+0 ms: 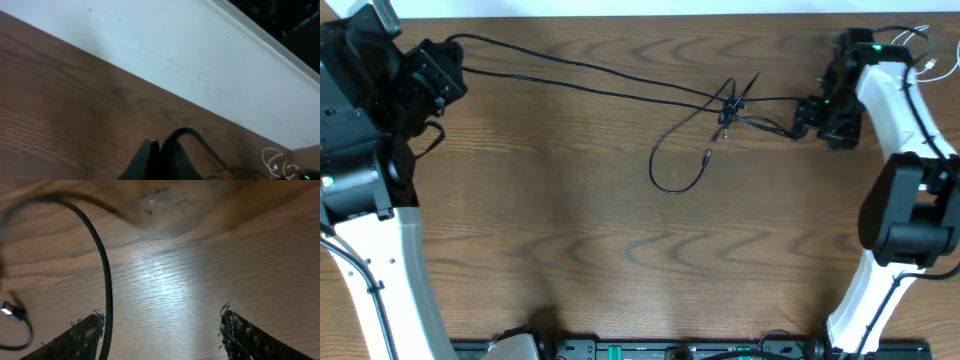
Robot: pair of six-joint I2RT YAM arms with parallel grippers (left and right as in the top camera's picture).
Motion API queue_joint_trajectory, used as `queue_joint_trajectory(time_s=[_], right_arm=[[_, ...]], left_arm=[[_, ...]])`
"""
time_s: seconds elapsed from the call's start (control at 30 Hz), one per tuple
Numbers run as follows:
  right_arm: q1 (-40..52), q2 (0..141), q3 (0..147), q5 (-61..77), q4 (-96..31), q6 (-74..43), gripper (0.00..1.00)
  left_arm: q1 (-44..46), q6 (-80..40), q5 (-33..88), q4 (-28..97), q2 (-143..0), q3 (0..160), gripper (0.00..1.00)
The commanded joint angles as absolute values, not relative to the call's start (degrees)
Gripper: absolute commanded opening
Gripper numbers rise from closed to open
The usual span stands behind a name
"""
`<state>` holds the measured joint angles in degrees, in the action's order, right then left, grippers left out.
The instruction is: Untangle cables
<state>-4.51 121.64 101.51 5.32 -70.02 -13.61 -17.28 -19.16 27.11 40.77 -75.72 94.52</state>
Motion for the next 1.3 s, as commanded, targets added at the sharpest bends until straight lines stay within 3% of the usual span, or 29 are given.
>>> queue_joint_trajectory(time_s=[0.0,0.4,0.6,0.77,0.93,1.03,1.27], right_arm=[[-12.1,121.8,101.3,0.1,-69.7,-12.6,0.71],[-10.1,121.8,101.3,10.0,-69.5,-4.5,0.7],[-5.7,121.4,101.4,23.5,-69.5,4.1,0.61],[-1.1,117.8,102.7,31.3,-69.4,6.6,0.6],[3.6,111.0,106.3,29.7,-69.1,6.5,0.61],[4.1,106.7,108.0,23.7,-67.7,0.4,0.7],[-1.3,99.3,108.2,16.9,-67.1,-7.1,0.8]], left_arm=[[-23.9,-17.1,15.2,38.8,-74.1,96.4,0.08],[-24.8,-13.8,7.7,41.2,-74.9,96.3,0.07],[-22.7,-13.6,13.2,44.9,-76.0,96.2,0.08],[-17.1,-12.4,18.1,48.2,-76.9,96.2,0.08],[-9.5,-11.1,18.9,51.0,-77.2,96.0,0.07],[-3.6,-10.9,18.9,52.1,-77.2,94.5,0.08],[8.5,-10.9,18.9,52.2,-81.7,90.8,0.34]])
